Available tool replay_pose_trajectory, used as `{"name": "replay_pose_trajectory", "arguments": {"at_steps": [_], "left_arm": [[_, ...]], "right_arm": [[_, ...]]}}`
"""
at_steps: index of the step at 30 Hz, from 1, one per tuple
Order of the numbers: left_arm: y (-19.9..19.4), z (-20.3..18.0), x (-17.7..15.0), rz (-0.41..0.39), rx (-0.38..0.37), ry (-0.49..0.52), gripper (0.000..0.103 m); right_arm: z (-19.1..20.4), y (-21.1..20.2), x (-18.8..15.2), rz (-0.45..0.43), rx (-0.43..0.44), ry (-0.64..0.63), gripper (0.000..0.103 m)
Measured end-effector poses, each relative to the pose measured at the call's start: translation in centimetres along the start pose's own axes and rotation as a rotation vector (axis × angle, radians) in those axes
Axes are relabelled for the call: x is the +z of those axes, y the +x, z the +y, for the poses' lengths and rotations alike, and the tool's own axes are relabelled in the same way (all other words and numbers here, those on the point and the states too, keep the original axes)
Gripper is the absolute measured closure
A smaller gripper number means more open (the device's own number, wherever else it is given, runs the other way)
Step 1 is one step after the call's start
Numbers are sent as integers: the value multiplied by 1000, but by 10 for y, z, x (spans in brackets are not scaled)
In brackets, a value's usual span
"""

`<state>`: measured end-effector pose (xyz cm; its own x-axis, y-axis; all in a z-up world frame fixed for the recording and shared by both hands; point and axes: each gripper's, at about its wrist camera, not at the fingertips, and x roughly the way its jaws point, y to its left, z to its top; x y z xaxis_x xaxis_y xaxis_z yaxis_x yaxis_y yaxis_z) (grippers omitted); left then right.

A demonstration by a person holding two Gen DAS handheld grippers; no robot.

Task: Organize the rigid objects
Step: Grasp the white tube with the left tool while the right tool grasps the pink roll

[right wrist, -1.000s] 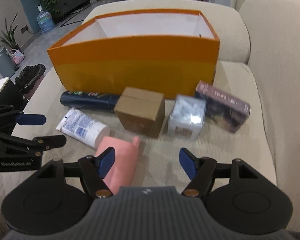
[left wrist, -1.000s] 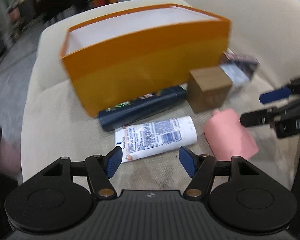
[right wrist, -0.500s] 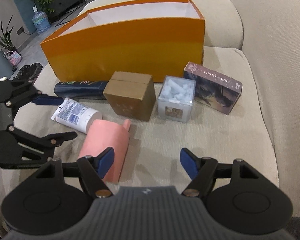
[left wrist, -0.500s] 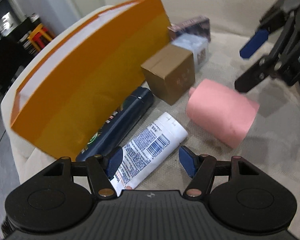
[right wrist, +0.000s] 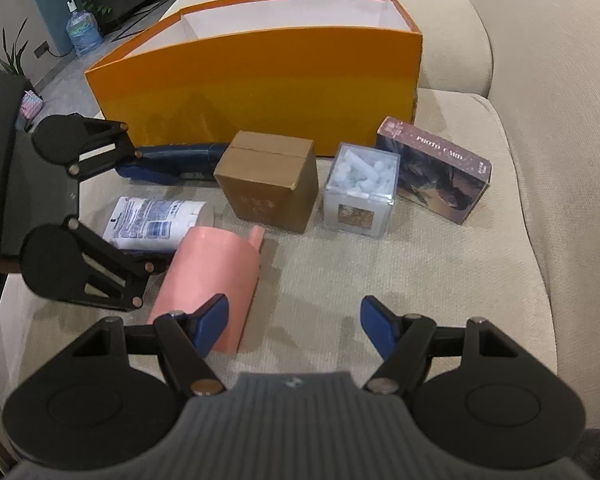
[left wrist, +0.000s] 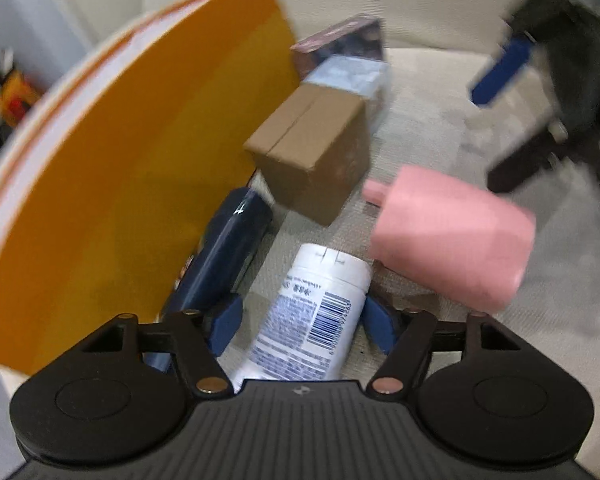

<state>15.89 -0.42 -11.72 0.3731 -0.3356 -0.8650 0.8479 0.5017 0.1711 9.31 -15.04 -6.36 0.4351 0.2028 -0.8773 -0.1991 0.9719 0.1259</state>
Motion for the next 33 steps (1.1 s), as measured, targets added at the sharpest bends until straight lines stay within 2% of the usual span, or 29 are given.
{"name": "replay_pose_trajectory", "arguments": {"at_steps": [1, 3, 7, 16, 25, 33], "left_arm": [[0, 5, 0, 7, -35, -54, 38], [-1, 5, -2, 13, -35, -94, 41], [-7, -3, -9, 28, -2, -172, 45], [-31, -8, -53, 51, 126, -566, 45], [-45, -20, -77, 67, 229, -747, 46], [-49, -28, -88, 70, 260, -815, 45]], "right_arm": [[1, 0, 0, 0, -1, -1, 31], [2, 0, 0, -1, -2, -2, 31], [6, 2, 1, -4, 6, -4, 31], [34, 9, 5, -11, 48, -33, 30], [77, 15, 16, -21, 102, -88, 30], [108, 32, 22, 27, 158, -95, 30]]}}
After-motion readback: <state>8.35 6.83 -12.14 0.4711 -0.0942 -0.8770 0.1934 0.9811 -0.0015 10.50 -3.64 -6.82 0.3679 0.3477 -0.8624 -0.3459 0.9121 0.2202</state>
